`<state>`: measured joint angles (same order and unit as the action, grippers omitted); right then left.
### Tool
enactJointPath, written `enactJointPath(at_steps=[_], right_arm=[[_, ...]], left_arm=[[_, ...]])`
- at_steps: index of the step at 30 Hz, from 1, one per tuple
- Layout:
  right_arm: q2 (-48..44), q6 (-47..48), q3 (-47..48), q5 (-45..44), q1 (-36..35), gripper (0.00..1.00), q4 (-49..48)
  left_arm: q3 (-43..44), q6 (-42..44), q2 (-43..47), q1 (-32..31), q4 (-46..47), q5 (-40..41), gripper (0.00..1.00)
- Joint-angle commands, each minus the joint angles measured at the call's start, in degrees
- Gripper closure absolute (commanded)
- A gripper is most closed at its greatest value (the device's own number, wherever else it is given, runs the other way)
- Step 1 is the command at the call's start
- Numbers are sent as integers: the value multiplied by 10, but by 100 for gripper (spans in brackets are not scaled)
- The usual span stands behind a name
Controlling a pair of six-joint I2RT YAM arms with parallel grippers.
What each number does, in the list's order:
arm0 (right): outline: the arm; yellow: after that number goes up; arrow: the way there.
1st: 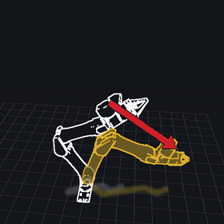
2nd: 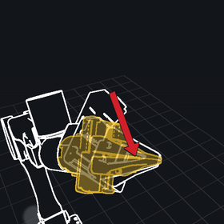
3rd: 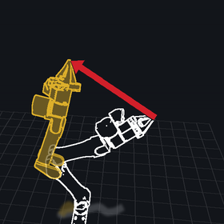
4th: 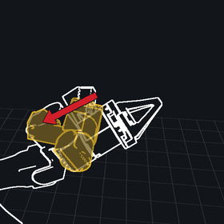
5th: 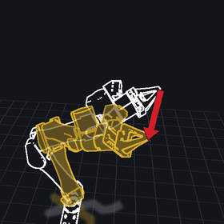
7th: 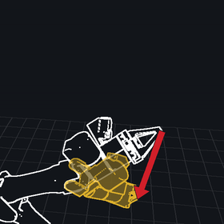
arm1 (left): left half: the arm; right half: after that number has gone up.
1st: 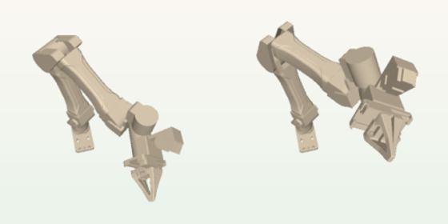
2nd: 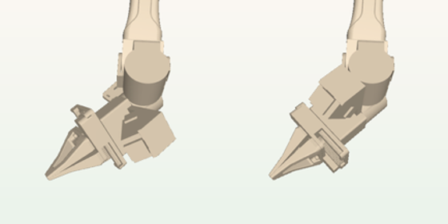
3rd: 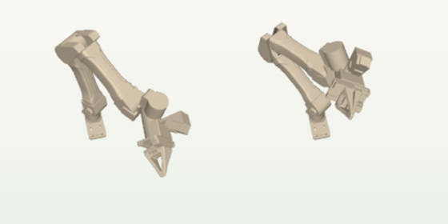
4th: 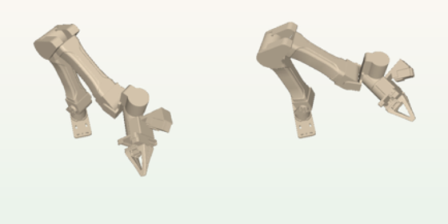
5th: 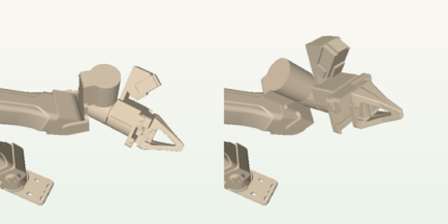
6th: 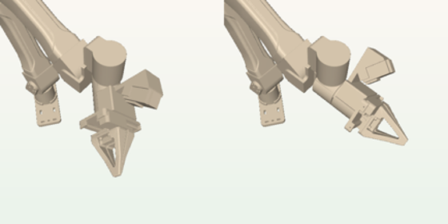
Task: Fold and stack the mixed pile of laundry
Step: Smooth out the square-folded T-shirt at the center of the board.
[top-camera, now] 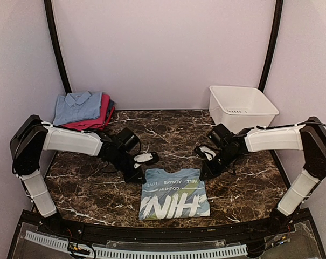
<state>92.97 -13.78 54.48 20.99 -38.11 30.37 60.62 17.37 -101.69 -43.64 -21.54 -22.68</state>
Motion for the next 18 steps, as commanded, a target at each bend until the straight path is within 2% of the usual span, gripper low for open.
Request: enactJointPath(at_steps=[1,8,18], right_arm=[[-35,-4,13,-22,5,100,14],[-38,1,40,-41,13,100,21],[67,7,92,-71,33,100,-22]], left_arm=[[10,1,62,2,-27,7,100],[18,5,88,16,-4,26,100],[58,16,-2,38,21,82,100]])
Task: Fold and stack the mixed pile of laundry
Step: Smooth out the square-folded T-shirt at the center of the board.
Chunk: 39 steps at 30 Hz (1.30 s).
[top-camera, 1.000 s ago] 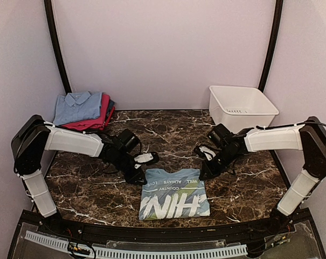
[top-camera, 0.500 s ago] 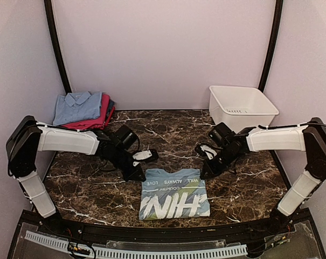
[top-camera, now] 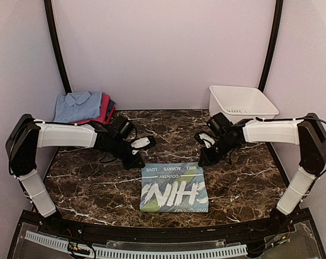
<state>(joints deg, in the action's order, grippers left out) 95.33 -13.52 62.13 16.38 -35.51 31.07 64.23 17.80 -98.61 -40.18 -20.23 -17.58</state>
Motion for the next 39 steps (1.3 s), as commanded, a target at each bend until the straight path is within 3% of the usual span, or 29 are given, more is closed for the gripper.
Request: enactJointPath(at_steps=[1,8,18,21,23,25,28,31,33,34,37,39], right_arm=[[53,3,16,-25,7,100,-40],[84,-13,11,-29,7,100,-77],[42,-16,26,-49,12,100,-70],[58,-11,33,-47,15,99,-75],[69,-13,46,-39,20,88,-71],[61,-18,61,-41,23,65,-59],[14,-22,73,-55,31,42,-46],[-47,-19,87,-57,40,24,-31],[-87,-18,87,-47,43,9,-28],[-107,-20,84,-37,43,3,-26],[-163,-28,70,36,46,1,-24],[-196,-52,46,110,45,1,-36]], left_arm=[[24,10,-45,4,11,32,100],[26,4,-75,6,25,52,100],[38,12,-71,7,28,73,100],[30,10,-76,11,60,106,92],[38,-4,-80,18,66,137,80],[52,-32,-74,22,66,191,65],[71,-64,-43,22,48,245,56],[54,-105,47,23,65,274,19],[26,-135,114,23,96,261,3],[10,-154,135,22,109,262,2],[9,-254,201,22,76,219,1],[19,-295,215,21,21,108,1]])
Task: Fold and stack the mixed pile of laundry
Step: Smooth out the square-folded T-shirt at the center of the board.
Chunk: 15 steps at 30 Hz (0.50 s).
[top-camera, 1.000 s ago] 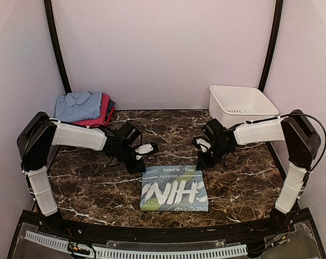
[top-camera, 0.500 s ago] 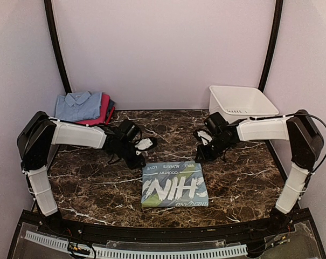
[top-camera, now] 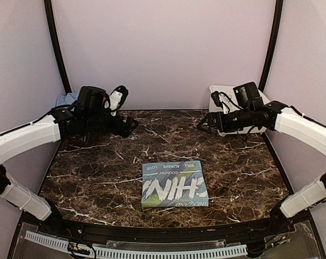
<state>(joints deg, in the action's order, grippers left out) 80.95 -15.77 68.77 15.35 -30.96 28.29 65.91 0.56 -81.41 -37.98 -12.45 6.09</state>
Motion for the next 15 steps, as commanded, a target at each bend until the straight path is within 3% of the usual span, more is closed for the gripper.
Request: enactJointPath(at_steps=[1,3,5,11,15], right_arm=[[-69,-47,-43,170,-2,1,-19],[-99,-80,-82,207,-19,1,-34],[-118,-113,-122,225,-48,2,-48],[-157,-242,-237,240,-154,1,-154],[-141,-312,-295,245,-189,1,-256]], left_arm=[[-13,-138,48,-4,-62,-213,1],[-66,-195,73,-34,-20,-275,1],[-109,-242,103,-88,13,-284,1],[-164,-384,61,-247,107,-331,1],[-206,-454,-6,-268,243,-391,1]])
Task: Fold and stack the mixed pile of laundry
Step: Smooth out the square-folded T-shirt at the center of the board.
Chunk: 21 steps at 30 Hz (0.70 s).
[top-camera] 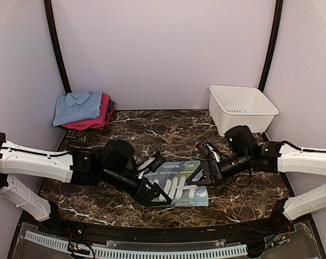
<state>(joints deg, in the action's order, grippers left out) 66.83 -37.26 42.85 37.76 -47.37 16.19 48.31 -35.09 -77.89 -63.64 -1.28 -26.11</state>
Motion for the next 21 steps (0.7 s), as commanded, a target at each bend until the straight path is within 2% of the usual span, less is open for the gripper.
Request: enactJointPath(at_steps=[1,9,12,17,21], right_arm=[[14,-108,-47,22,-35,1,-155],[135,-151,-72,38,-51,1,-315],[183,-154,-80,41,-51,2,-347],[247,-156,-107,38,-37,1,-402],[300,-175,-154,47,-23,1,-474]], left_arm=[[-33,-98,-57,-12,140,-73,1],[-49,-126,-140,4,242,-71,1],[-70,-150,-160,32,315,-84,1],[-100,-159,-209,51,356,-96,1],[-160,-202,-257,72,468,-104,1]])
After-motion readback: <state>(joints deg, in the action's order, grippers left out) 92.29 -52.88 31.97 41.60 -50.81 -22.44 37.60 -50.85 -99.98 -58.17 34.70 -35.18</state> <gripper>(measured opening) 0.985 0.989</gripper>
